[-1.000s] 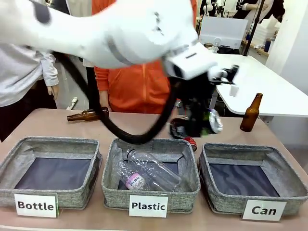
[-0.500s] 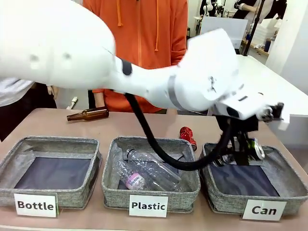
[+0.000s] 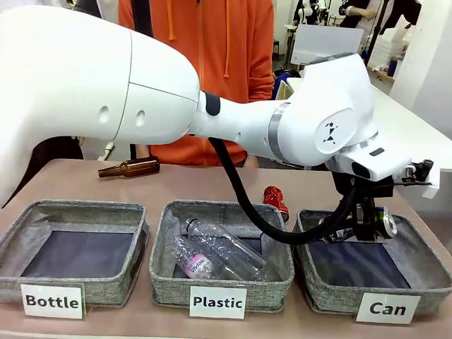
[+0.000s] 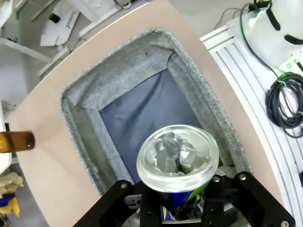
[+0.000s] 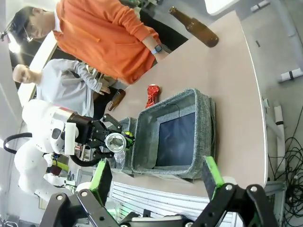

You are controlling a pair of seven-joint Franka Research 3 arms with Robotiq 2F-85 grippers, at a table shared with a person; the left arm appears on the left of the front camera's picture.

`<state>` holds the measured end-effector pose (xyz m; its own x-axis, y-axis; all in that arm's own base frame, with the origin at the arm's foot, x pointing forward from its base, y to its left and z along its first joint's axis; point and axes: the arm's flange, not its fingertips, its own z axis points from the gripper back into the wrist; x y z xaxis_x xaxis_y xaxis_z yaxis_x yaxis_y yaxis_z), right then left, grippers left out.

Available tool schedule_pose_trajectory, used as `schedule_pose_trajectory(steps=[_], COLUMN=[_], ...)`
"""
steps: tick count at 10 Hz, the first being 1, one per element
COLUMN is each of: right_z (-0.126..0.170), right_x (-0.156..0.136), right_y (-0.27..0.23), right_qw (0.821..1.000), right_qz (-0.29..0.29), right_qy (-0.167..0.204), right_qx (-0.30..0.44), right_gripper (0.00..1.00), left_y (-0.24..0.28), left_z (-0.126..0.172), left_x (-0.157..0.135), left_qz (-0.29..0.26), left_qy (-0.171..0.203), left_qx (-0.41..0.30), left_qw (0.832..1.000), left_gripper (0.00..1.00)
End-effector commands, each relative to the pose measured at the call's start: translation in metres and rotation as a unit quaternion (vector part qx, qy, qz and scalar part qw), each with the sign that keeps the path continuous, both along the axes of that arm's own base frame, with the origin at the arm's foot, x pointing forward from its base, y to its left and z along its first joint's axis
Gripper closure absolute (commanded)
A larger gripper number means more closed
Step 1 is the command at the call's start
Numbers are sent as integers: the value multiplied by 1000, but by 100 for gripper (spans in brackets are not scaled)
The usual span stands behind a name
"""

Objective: Sort the can waste into the basket.
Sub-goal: Pick up the can waste from the table and place it in the right Fabric basket.

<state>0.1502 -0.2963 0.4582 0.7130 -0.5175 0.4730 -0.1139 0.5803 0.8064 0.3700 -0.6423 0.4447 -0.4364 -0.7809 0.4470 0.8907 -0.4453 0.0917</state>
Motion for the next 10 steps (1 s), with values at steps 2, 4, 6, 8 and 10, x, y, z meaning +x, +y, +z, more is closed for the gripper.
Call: schedule_pose_trajectory(steps=[2, 4, 6, 8, 10], right_z=[1, 1, 1, 0, 13], right_x=[0, 0, 0, 0, 48], right_y=[0, 0, 0, 0, 38], right_qw=[1000, 1000, 1000, 1000, 998], right_qz=[2, 2, 2, 0, 53], right_qy=[1, 1, 1, 0, 13], right_qx=[3, 3, 3, 0, -36], right_gripper=[0, 0, 0, 0, 0], left_y=[-5, -1, 14, 58, 148], left_z=[7, 10, 19, 46, 80], left_x=[3, 5, 2, -6, -9], left_qz=[2, 2, 3, -13, -8], left_qy=[-7, -5, -23, -6, 66], left_qx=[4, 3, -1, 83, 109], left_qw=[1000, 1000, 1000, 996, 992], left_gripper=[0, 0, 0, 0, 0])
